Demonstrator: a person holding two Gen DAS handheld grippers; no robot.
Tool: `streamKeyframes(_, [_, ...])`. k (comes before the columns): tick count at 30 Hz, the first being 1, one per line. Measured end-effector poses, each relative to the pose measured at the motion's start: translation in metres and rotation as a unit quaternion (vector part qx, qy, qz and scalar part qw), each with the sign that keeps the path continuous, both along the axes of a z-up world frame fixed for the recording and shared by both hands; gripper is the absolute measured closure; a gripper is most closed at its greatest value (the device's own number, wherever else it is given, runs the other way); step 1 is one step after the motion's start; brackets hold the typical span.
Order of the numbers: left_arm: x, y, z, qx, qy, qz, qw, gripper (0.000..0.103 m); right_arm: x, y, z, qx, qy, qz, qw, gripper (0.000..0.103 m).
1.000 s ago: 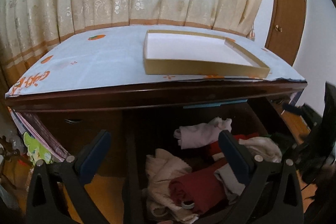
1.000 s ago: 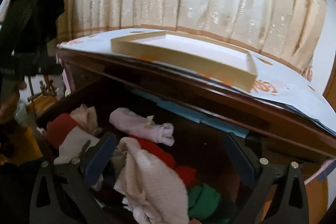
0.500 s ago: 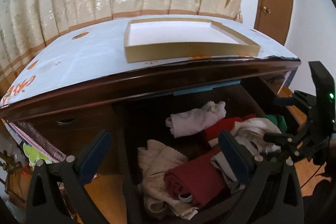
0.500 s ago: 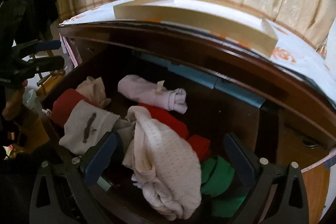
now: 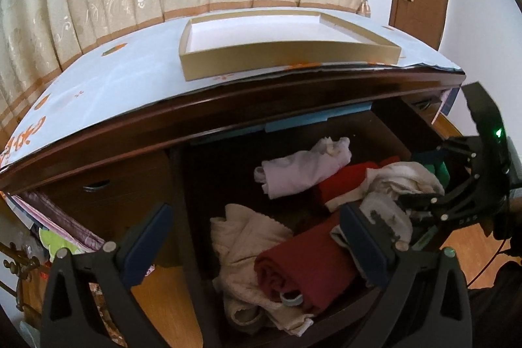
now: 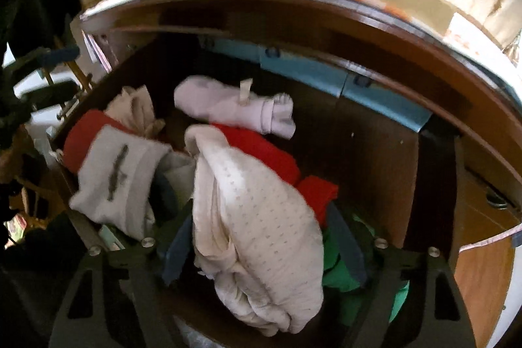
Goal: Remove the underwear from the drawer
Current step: 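Grasp the pink dotted garment with the right gripper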
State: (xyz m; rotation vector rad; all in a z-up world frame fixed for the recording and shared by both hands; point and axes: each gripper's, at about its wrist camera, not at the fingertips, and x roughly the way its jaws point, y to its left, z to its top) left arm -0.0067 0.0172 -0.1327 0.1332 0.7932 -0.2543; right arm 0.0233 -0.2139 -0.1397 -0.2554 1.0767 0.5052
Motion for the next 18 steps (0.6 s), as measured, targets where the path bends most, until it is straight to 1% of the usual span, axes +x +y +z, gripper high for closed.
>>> streamKeyframes(2, [0.002, -0.002, 0.000, 0.003, -0.002, -0.002, 1.0000, 0.000, 0.002, -0.001, -0.004, 0.014, 0.016, 0.002, 1.000, 0.041])
streamKeyframes(4, [0.004, -0.002, 0.000, 0.002, -0.001, -0.006, 1.0000, 0.000, 0.002, -0.001, -0.002, 0.015, 0.014, 0.005, 1.000, 0.049])
streamKeyframes(5, [0.005, -0.001, -0.001, 0.001, 0.001, -0.009, 1.0000, 0.001, 0.001, -0.001, 0.000, 0.018, 0.012, 0.008, 1.000, 0.057])
streamKeyframes(6, [0.006, -0.001, -0.002, 0.003, 0.003, -0.012, 0.9999, 0.002, 0.000, -0.002, 0.002, 0.020, 0.010, 0.009, 1.000, 0.061])
streamKeyframes(8, [0.006, 0.000, -0.005, 0.003, 0.011, -0.018, 0.9998, 0.010, -0.001, -0.006, 0.006, 0.026, 0.003, 0.009, 1.000, 0.065])
streamKeyframes(10, [0.006, 0.001, -0.008, 0.004, 0.022, -0.026, 0.9994, 0.015, -0.001, -0.012, 0.008, 0.032, -0.005, 0.000, 0.999, 0.067])
streamKeyframes(12, [0.005, 0.001, -0.011, 0.008, 0.031, -0.033, 0.9990, 0.016, 0.002, -0.017, 0.009, 0.038, -0.009, -0.010, 0.999, 0.067])
streamKeyframes(16, [0.005, -0.008, -0.012, 0.018, 0.034, -0.045, 0.9983, 0.016, 0.004, -0.017, 0.011, 0.047, -0.021, -0.018, 0.999, 0.068])
streamKeyframes(18, [0.008, -0.015, -0.011, 0.007, 0.043, -0.056, 0.9975, 0.016, 0.004, -0.017, 0.013, 0.049, -0.026, -0.019, 0.998, 0.068])
